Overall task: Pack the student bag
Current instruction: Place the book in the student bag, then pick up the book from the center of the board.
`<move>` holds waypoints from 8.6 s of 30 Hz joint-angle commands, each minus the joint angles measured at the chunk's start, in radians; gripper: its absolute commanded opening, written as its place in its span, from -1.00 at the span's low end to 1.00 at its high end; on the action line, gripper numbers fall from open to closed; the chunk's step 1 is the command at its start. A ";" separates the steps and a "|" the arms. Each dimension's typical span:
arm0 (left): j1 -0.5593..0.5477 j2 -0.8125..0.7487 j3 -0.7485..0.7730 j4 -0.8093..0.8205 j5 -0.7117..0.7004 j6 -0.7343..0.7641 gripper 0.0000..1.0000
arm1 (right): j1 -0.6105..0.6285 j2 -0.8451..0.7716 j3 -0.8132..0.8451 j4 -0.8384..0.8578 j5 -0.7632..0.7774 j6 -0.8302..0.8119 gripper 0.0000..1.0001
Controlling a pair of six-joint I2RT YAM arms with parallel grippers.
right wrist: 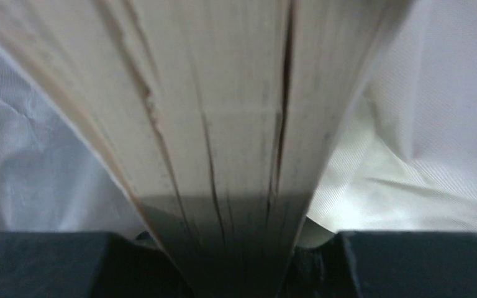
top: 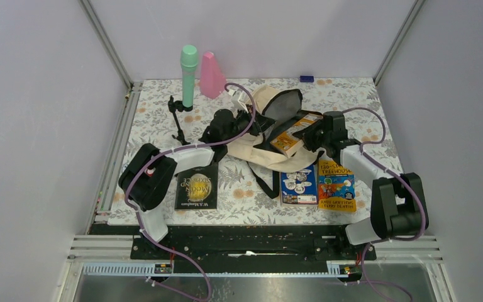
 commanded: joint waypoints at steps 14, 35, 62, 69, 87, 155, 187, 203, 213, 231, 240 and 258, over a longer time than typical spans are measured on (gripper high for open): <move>0.009 -0.020 0.091 0.048 0.083 0.012 -1.00 | 0.048 0.274 0.188 0.285 -0.080 0.052 -1.00; 0.014 0.026 0.110 0.050 0.093 -0.051 -1.00 | 0.104 0.526 0.340 0.290 -0.052 -0.108 -0.62; 0.087 0.023 0.091 -0.361 -0.184 -0.010 -1.00 | 0.104 0.149 0.164 0.042 0.298 -0.455 0.53; 0.093 0.046 0.099 -0.452 -0.236 0.008 -0.90 | 0.104 -0.001 0.119 -0.016 0.320 -0.534 0.53; 0.061 -0.212 -0.038 -0.603 -0.408 0.148 0.98 | 0.104 -0.426 -0.073 -0.336 0.217 -0.613 0.67; 0.034 -0.650 -0.596 -1.029 -0.498 0.052 0.05 | 0.444 -0.229 -0.303 0.097 -0.096 -0.405 0.49; -0.057 -0.784 -0.579 -1.007 -0.449 -0.157 0.55 | 0.512 0.047 -0.014 0.023 -0.042 -0.587 0.57; 0.124 -0.714 -0.755 -0.624 -0.198 -0.229 0.57 | 0.447 0.344 0.098 0.105 -0.351 -0.546 0.52; 0.127 -0.629 -0.759 -0.609 -0.161 -0.203 0.01 | 0.460 0.383 0.037 0.364 -0.543 -0.360 0.44; 0.135 -0.712 -0.789 -0.638 -0.156 -0.164 -0.45 | 0.462 0.305 -0.038 0.604 -0.632 -0.182 -0.48; 0.142 -0.758 -0.788 -0.656 -0.160 -0.134 -0.46 | 0.478 0.324 -0.022 0.525 -0.670 -0.283 -0.22; 0.168 -1.010 -0.722 -0.810 -0.198 -0.064 0.82 | 0.481 -0.021 -0.025 0.342 -0.442 -0.350 -1.00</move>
